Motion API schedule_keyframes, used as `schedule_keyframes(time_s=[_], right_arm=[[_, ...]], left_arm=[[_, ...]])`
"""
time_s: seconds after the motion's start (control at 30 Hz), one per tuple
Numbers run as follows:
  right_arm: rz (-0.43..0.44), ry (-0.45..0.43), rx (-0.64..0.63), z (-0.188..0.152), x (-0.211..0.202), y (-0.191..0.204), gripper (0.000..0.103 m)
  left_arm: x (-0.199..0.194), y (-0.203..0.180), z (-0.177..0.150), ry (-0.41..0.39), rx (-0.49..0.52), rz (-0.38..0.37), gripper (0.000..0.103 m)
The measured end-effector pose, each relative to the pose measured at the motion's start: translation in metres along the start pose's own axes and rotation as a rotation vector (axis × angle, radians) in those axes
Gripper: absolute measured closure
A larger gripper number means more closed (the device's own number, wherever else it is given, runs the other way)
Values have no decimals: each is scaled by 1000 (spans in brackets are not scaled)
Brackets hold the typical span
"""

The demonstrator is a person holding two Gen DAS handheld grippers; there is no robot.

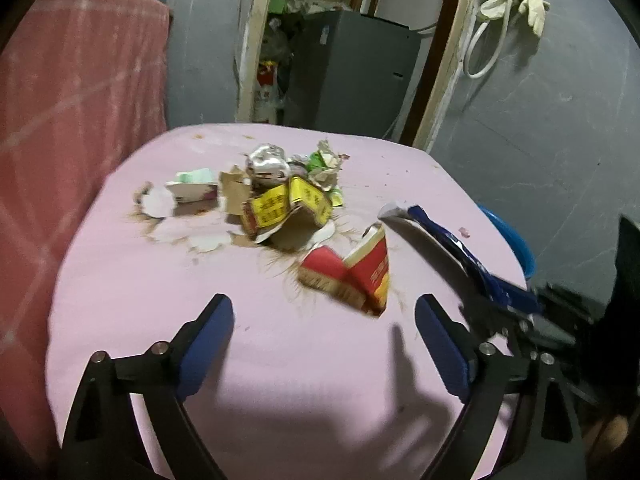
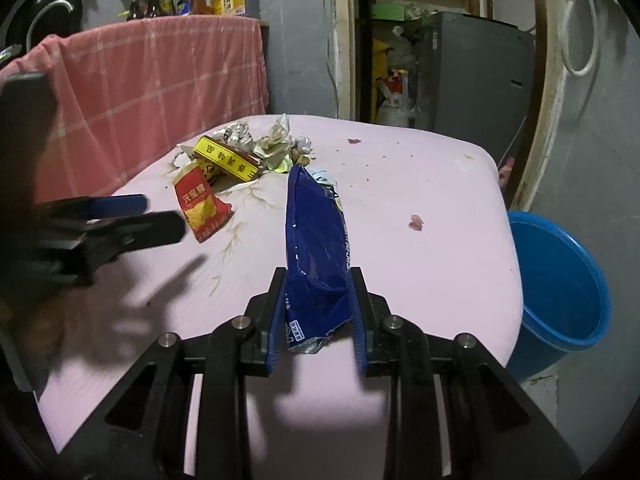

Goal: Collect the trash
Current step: 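Carry both wrappers to the blue bucket and open both tools to drop them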

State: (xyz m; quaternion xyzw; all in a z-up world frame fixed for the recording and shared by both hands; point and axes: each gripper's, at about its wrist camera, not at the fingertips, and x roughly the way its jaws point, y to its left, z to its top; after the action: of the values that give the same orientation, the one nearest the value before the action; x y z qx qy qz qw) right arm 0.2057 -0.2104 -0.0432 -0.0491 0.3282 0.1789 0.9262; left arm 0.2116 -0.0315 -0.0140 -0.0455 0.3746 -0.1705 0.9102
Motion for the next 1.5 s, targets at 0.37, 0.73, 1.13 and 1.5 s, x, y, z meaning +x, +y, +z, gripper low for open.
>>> schedule_keyframes(time_s=[0.37,0.73,1.13,1.5], right_arm=[[40,-50,55,-9,-6,-5,75],[26,-198,82,-14,-37,-8,75],[-184,-525,48,20,-125,-45,74],[-359,-549,129,13,-148,-134,74]], left_arm=[[25,-1,15,65,-8,7,56],[1,-25,6,-32,20,-29,63],[-49,-111,45,-412,147,-99,63],[10,-196,99,-377,230,-261,63]])
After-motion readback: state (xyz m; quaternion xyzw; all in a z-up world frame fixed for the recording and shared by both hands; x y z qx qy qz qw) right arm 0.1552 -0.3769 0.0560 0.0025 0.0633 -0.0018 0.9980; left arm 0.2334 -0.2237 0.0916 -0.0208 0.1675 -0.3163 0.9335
